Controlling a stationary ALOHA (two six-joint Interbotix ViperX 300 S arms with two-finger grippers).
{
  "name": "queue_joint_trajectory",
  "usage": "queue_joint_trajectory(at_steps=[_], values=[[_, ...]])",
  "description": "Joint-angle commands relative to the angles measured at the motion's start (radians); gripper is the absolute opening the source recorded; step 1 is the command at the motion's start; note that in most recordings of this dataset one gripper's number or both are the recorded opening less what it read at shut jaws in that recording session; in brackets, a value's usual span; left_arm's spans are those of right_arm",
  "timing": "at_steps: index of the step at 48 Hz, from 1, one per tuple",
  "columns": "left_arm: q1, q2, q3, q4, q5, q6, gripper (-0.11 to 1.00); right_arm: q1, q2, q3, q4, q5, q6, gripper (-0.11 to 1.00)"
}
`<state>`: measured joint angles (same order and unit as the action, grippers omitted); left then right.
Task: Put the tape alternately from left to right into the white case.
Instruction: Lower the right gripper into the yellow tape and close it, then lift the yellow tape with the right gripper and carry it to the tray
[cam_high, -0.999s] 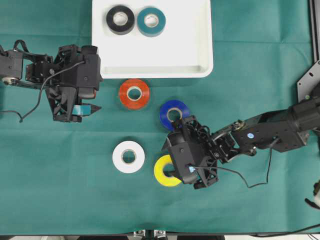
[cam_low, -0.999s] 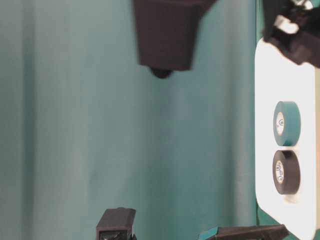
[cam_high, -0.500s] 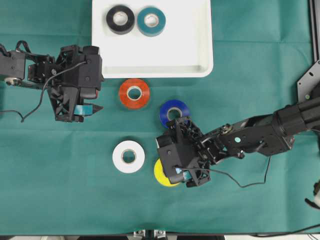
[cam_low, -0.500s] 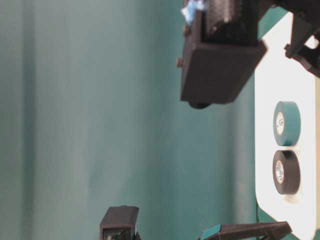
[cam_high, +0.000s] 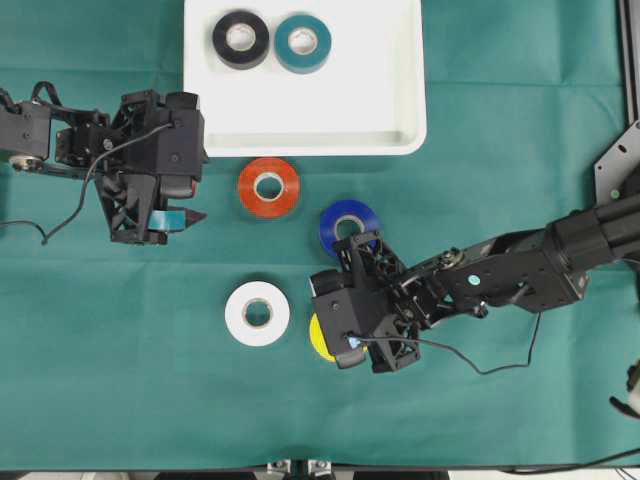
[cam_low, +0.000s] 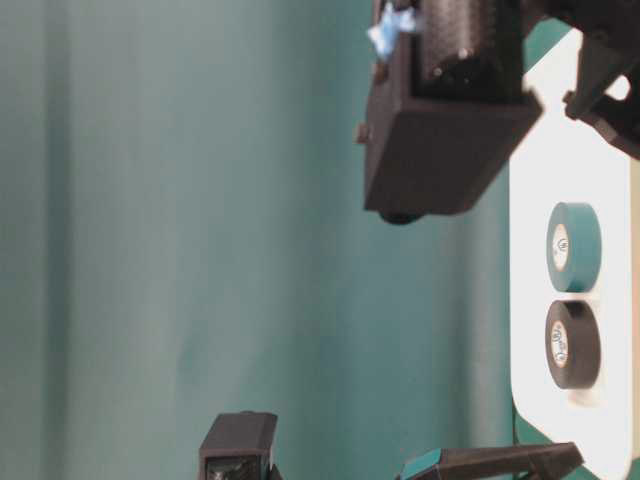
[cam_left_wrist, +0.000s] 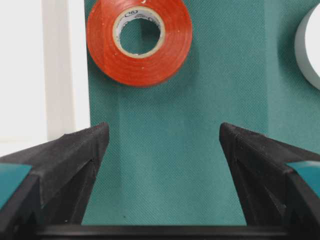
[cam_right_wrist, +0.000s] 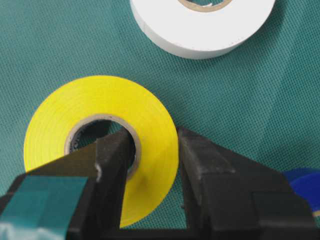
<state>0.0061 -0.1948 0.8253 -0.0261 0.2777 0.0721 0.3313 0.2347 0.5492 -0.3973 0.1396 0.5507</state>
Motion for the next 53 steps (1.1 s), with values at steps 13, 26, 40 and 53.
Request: queue_joint_trajectory(at_steps=[13,26,40,53], values=[[-0.002,-0.014,-0.017,-0.002,-0.006,0.0,0.59,0.002,-0.124,-0.018,-0.002,0.089,0.003,0.28],[-0.002,-0.017,-0.014,-0.002,-0.005,-0.002,0.59,-0.002,-0.225,-0.021,-0.003,0.195,0.003,0.28],[-0.002,-0.017,-0.015,-0.002,-0.005,-0.002,0.59,-0.034,-0.238,-0.018,-0.012,0.21,-0.002,0.28],[-0.002,-0.018,-0.015,-0.003,-0.003,-0.003,0.59,-0.144,-0.256,-0.005,-0.017,0.284,-0.014,0.28]])
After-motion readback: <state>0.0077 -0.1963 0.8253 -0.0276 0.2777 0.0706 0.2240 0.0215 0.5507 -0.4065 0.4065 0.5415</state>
